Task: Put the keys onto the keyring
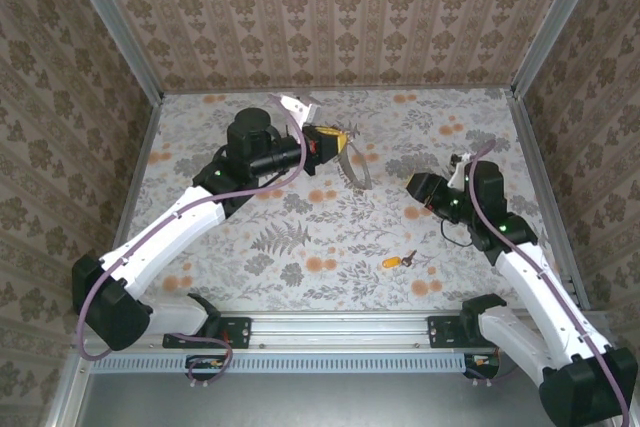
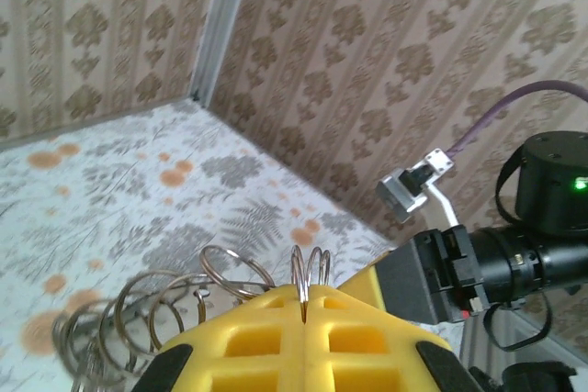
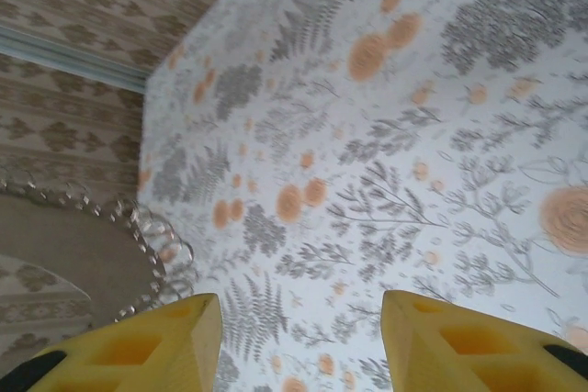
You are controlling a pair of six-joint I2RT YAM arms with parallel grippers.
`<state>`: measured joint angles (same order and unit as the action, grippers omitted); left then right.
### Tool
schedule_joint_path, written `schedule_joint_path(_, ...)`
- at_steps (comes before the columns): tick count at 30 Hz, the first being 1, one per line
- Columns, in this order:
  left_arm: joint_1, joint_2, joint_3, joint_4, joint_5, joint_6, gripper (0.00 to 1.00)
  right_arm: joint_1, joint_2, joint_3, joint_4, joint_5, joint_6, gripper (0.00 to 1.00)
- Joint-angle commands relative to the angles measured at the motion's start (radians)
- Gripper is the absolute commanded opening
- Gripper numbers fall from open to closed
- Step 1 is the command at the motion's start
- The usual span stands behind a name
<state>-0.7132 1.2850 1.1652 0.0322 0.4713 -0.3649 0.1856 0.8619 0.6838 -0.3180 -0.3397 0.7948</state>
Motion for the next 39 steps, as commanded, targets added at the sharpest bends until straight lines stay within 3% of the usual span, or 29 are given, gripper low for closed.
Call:
schedule_joint_path(1,-0.009,-0.031,0.033,-0.032,-0.054,0.044,0.00,0.005,0.034,0.041,-0.136,0.070,-0.057,0.48)
schedule_joint_path(8,-0.003,-0.035,0.001,0.000,-0.095,0.048,0.00,0.052,0.087,0.046,-0.310,0.201,-0.070,0.42)
schedule_joint_path(15,0.028,-0.054,-0.047,0.041,-0.088,0.022,0.00,0.170,0.122,-0.022,-0.339,0.274,-0.029,0.38)
schedule_joint_path(26,0.061,-0.107,-0.098,0.060,-0.079,0.007,0.00,0.383,0.219,-0.139,-0.262,0.299,0.088,0.36)
schedule_joint_path(39,0.077,-0.110,-0.104,0.063,-0.069,0.004,0.00,0.416,0.335,-0.176,-0.129,0.254,0.117,0.36)
